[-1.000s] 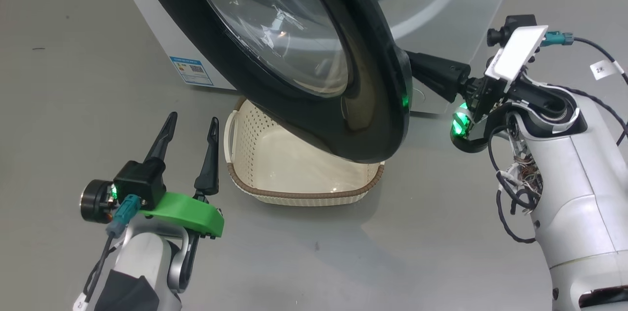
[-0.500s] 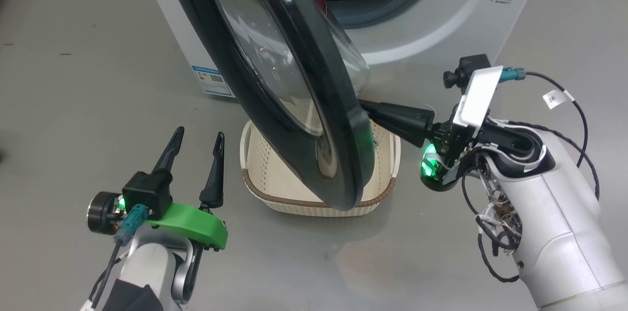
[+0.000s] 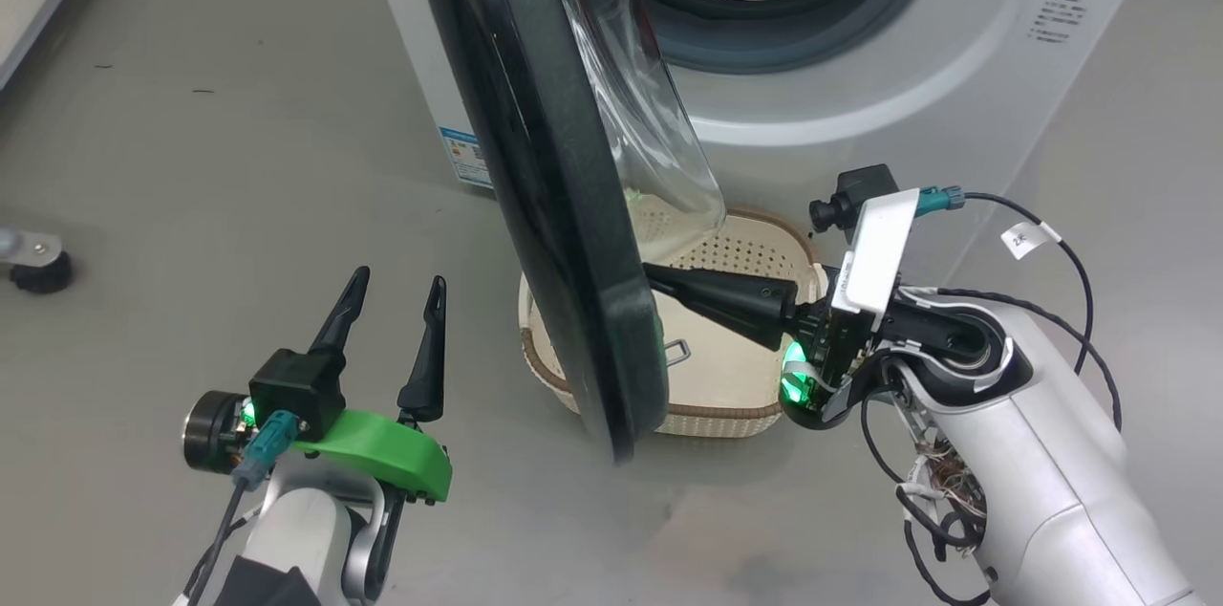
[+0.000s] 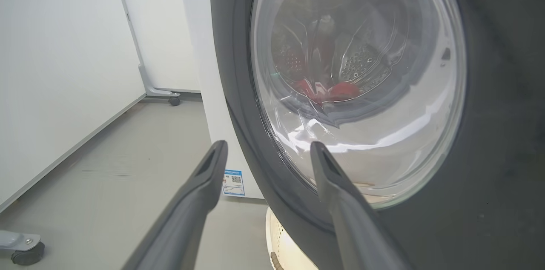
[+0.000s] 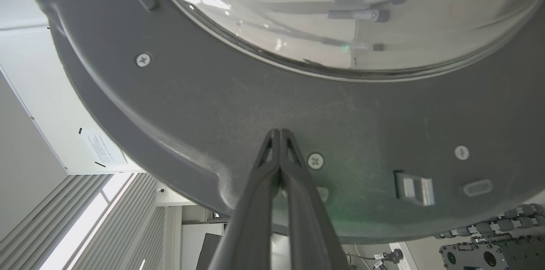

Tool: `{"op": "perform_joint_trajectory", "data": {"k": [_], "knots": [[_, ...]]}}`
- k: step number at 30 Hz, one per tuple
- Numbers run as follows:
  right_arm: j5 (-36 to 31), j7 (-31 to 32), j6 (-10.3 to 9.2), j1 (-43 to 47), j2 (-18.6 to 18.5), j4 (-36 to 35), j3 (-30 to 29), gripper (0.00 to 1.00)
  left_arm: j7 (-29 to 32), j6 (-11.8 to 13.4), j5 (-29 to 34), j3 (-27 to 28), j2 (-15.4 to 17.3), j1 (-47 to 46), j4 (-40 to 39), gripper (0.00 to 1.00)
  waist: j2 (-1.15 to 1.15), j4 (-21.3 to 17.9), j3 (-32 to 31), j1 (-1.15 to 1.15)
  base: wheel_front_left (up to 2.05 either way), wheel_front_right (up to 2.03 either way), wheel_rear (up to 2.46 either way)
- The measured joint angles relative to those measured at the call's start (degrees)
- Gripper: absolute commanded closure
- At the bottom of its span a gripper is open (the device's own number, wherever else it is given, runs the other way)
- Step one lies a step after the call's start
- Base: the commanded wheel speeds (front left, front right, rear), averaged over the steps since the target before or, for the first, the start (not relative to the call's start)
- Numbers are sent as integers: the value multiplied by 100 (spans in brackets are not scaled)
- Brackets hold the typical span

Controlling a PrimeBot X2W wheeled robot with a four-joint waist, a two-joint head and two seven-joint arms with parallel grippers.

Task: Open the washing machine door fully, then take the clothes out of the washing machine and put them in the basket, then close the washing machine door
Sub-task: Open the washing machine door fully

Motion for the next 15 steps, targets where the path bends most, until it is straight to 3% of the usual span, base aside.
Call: {"op": "perform_joint_trajectory", "data": {"k": [15], "knots": [[38, -409, 0, 108, -2, -163, 520, 100, 0, 125, -271, -105, 3, 109, 37, 0, 0, 609, -95, 0, 0, 0, 0]]}}
